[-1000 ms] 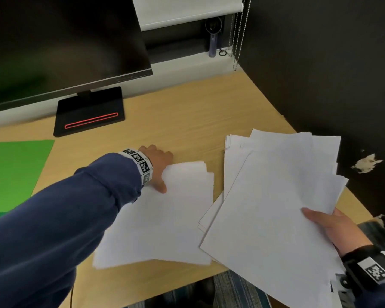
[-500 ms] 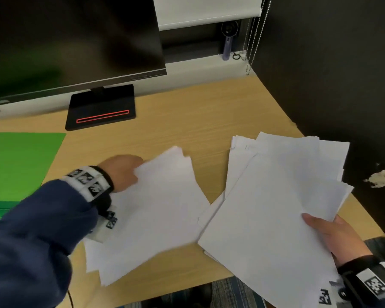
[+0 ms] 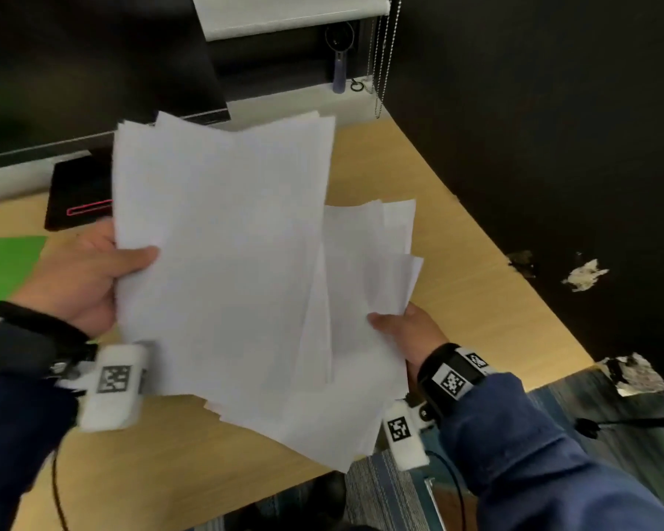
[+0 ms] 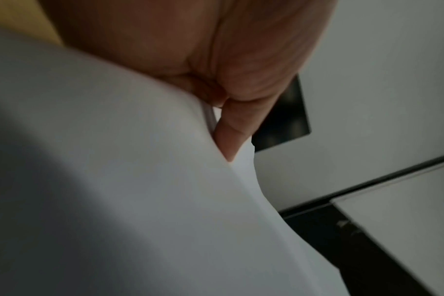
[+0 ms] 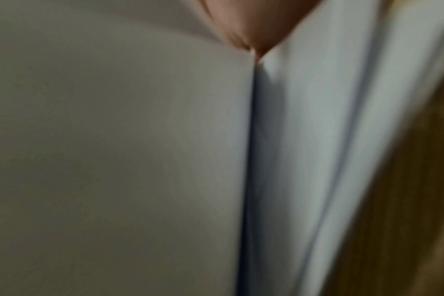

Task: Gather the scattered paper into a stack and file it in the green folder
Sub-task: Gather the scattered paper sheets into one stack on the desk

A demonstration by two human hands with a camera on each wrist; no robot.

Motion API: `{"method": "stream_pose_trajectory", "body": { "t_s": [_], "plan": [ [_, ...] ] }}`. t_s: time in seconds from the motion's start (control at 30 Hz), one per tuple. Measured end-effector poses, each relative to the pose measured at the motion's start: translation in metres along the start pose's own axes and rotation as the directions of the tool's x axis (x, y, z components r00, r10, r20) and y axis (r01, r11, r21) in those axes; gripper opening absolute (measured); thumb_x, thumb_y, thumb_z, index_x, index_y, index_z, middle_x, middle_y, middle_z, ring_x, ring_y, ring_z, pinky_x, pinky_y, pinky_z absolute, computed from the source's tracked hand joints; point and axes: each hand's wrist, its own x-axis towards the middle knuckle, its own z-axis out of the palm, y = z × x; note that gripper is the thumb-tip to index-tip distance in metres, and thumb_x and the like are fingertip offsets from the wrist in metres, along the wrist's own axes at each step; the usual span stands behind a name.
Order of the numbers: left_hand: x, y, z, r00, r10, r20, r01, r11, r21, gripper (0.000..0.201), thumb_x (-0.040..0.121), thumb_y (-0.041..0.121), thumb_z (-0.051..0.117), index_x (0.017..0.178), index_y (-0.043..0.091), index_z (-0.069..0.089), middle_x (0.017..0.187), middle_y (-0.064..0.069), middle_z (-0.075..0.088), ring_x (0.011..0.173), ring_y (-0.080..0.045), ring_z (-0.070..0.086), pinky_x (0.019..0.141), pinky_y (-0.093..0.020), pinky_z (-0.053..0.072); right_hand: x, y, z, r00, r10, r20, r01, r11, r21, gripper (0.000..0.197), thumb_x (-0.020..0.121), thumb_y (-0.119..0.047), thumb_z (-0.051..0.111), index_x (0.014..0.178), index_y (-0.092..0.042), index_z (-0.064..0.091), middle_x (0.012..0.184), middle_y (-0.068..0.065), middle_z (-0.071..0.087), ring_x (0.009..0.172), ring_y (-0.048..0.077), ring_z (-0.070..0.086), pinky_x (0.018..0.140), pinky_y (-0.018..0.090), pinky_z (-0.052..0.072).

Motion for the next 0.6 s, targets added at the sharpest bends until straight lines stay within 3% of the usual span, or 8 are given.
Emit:
{"method": "stream_pose_trajectory", "body": {
  "t_s": [0.1,0.13,0.2,0.23,0.37,0.5,0.57,0.6],
  "plan": [
    [0.016,-0.044,0.034,0.992,-0.118,0.038,0.103,0.954,0.283,0.040,0.091,-0.007,0.057,0.128,0.008,0.062,0.121,-0.016,0.072,0.101,-0.032,0.069,0.087,-0.042,0.057,-0.002,0.000,-0.001,1.000,0.011,0.006,-0.011,1.000,0.018,0.037,0.088,-0.009,0.071,0.124,-0.006,0.064,0.114,0.018,0.074,0.102,0.037,0.071,0.094,0.053,0.055],
    [0.022,-0.054,0.046,0.989,-0.145,0.004,0.128,0.884,0.450,0.038,0.091,0.000,0.063,0.127,0.009,0.062,0.123,-0.014,0.070,0.103,-0.033,0.067,0.087,-0.040,0.054,-0.002,0.000,-0.002,1.000,0.004,0.009,-0.005,0.999,0.040,0.034,0.090,-0.015,0.069,0.124,-0.008,0.065,0.116,0.015,0.074,0.103,0.034,0.071,0.095,0.050,0.055],
    [0.031,-0.073,0.060,0.987,-0.160,-0.015,0.115,0.633,0.766,0.036,0.089,0.018,0.069,0.124,0.014,0.061,0.121,-0.009,0.069,0.101,-0.029,0.064,0.083,-0.035,0.048,-0.005,0.000,-0.003,0.999,-0.012,0.033,0.008,0.994,0.110,0.027,0.095,-0.028,0.065,0.119,-0.015,0.068,0.115,0.007,0.076,0.102,0.024,0.072,0.091,0.041,0.056],
    [0.031,-0.075,0.065,0.990,-0.137,-0.037,0.110,0.578,0.809,0.038,0.089,0.025,0.069,0.124,0.015,0.061,0.120,-0.008,0.068,0.100,-0.030,0.064,0.082,-0.035,0.048,-0.007,-0.001,-0.003,0.998,-0.010,0.055,0.002,0.990,0.143,0.028,0.096,-0.035,0.062,0.118,-0.019,0.068,0.114,0.003,0.077,0.102,0.020,0.073,0.088,0.038,0.056],
    [0.042,-0.076,0.077,0.984,-0.164,-0.066,0.157,0.639,0.753,0.041,0.094,0.031,0.062,0.129,0.010,0.060,0.122,-0.010,0.065,0.106,-0.033,0.062,0.091,-0.038,0.051,-0.011,-0.003,-0.004,0.992,-0.033,0.122,0.015,0.989,0.149,0.036,0.094,-0.035,0.065,0.126,-0.019,0.064,0.121,0.002,0.074,0.110,0.020,0.070,0.091,0.035,0.055],
    [0.040,-0.072,0.094,0.967,-0.232,0.102,0.063,0.608,0.791,0.060,0.100,0.037,0.052,0.155,0.022,0.035,0.158,-0.003,0.040,0.141,-0.025,0.042,0.115,-0.036,0.034,-0.011,-0.001,0.002,0.992,-0.013,0.128,-0.003,0.992,0.128,0.026,0.090,-0.022,0.071,0.116,-0.016,0.068,0.112,0.007,0.077,0.101,0.024,0.073,0.080,0.035,0.059],
    [0.041,-0.071,0.093,0.973,-0.216,0.083,0.061,0.583,0.810,0.059,0.101,0.043,0.047,0.155,0.024,0.033,0.154,-0.001,0.042,0.137,-0.026,0.045,0.112,-0.036,0.036,-0.010,0.004,0.001,0.993,0.002,0.122,-0.019,0.990,0.138,0.033,0.089,-0.018,0.072,0.121,-0.011,0.067,0.114,0.011,0.076,0.105,0.029,0.072,0.090,0.042,0.058],
    [0.043,-0.071,0.090,0.978,-0.206,0.034,0.097,0.591,0.801,0.056,0.101,0.045,0.045,0.150,0.020,0.040,0.143,-0.002,0.051,0.123,-0.028,0.053,0.103,-0.035,0.042,-0.009,0.007,0.000,0.993,0.015,0.121,-0.034,0.987,0.154,0.036,0.089,-0.018,0.072,0.124,-0.009,0.066,0.116,0.012,0.075,0.108,0.031,0.071,0.095,0.047,0.055]
  ]
}}
